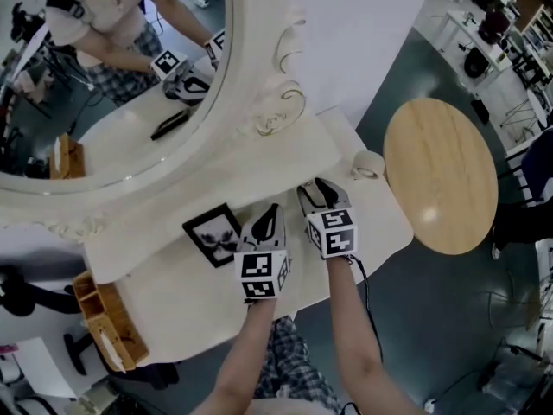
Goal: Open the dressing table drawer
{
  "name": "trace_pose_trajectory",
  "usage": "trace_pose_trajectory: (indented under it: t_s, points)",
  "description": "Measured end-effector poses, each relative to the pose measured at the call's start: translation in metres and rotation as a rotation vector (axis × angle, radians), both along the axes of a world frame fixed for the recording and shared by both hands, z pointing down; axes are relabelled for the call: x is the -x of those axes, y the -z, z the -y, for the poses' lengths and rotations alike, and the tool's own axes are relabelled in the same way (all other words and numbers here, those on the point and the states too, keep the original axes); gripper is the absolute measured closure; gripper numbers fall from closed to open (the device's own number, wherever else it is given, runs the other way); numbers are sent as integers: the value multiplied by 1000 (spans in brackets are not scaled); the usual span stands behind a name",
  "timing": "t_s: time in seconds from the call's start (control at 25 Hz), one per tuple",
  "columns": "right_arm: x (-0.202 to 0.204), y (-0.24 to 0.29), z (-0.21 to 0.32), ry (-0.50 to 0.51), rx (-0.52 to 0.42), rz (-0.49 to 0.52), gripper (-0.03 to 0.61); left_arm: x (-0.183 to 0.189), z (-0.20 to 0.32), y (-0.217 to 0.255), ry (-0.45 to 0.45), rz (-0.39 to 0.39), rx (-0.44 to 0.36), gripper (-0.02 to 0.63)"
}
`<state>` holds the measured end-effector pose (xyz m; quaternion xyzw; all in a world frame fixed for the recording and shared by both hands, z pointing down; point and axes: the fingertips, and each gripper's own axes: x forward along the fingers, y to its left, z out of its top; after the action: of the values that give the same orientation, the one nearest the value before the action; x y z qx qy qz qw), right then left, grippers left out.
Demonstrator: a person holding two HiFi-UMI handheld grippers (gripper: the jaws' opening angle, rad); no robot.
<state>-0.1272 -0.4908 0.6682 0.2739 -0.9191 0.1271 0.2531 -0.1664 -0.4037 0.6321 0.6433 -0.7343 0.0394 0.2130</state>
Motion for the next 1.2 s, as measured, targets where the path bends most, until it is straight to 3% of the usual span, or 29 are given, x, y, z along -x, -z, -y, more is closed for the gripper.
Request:
trace_pose_trajectory:
  t_s: [0.36, 1.2]
  points:
    - [2, -10, 4, -14, 16, -22, 468, 1, 3, 1, -3, -1, 2, 586]
    - [-20, -9, -10, -37, 9, -12, 474, 3, -10, -4, 20, -4, 16, 586]
